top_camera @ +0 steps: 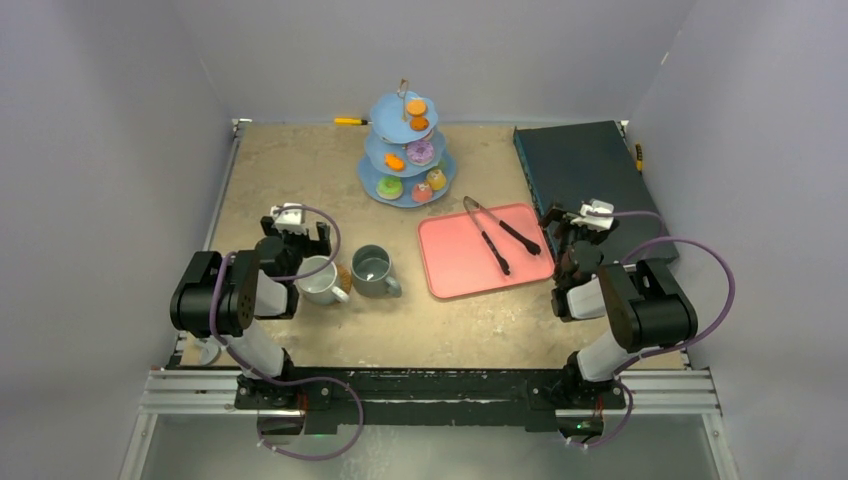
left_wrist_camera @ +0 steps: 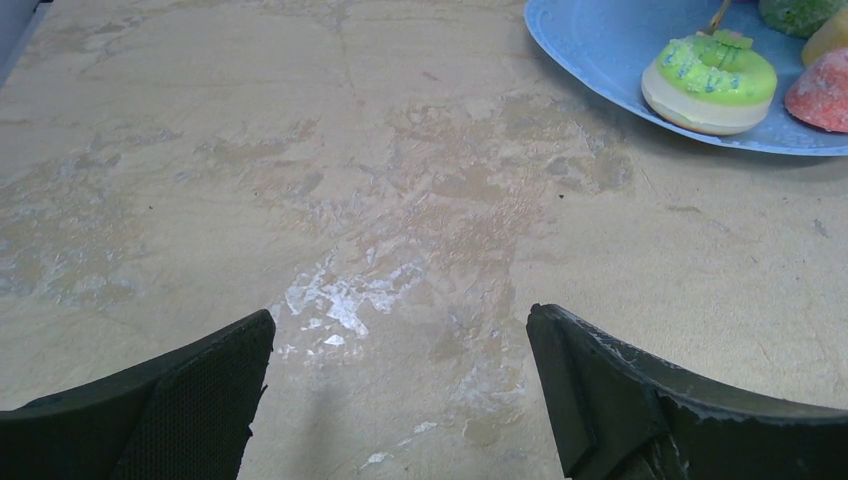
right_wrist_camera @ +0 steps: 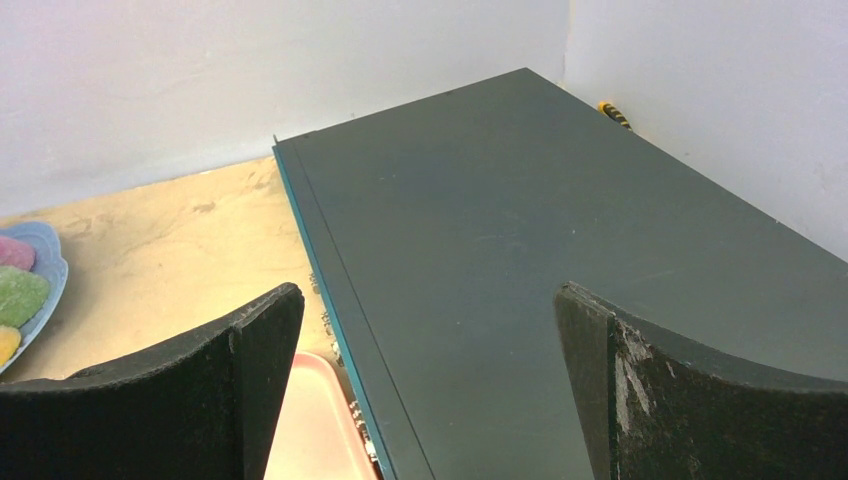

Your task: Serve the afternoon tea

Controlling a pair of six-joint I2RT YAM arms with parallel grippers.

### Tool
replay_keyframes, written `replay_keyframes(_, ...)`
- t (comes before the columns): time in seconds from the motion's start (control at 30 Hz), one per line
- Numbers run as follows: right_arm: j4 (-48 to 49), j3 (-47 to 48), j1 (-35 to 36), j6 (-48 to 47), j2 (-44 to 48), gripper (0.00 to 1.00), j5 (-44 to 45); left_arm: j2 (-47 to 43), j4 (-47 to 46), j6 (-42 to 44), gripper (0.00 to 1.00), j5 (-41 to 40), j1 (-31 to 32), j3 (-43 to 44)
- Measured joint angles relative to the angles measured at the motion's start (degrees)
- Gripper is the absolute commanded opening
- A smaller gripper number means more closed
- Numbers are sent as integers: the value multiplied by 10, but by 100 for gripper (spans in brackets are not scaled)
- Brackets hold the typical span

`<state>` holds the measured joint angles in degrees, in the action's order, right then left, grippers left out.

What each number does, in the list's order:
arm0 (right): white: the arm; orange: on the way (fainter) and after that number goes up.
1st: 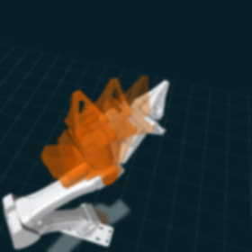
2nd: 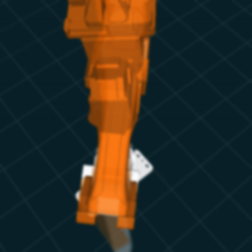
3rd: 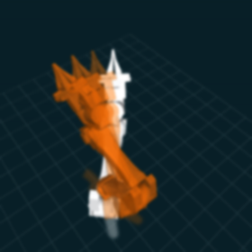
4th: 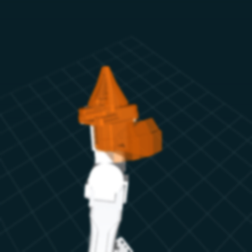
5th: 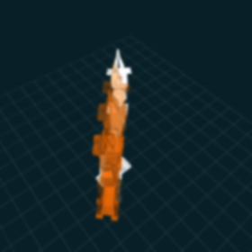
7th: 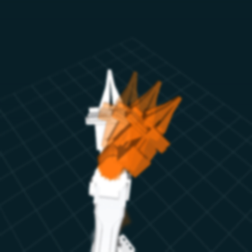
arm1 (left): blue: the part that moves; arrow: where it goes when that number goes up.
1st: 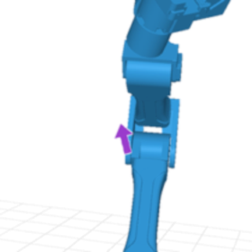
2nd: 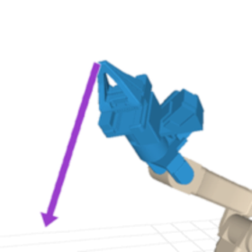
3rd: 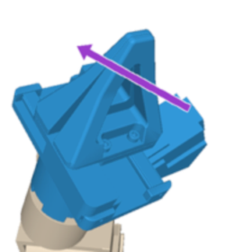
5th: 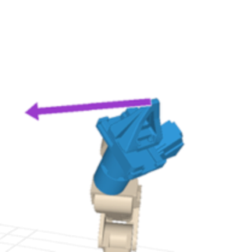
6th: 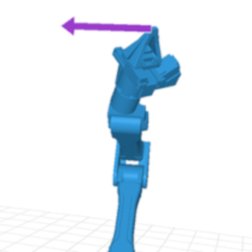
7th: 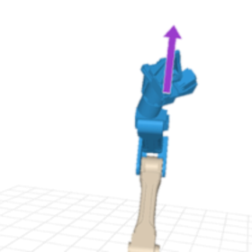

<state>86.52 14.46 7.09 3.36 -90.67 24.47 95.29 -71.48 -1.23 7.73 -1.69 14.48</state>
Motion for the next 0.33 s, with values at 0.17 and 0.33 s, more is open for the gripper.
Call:
replay_keyframes(0.17,3,0,0,0,0,98,0,0,-2,0,99,-1,0,0)
replay_keyframes(0.33,5,0,0,0,0,98,0,0,0,3,99,-4,0,0)
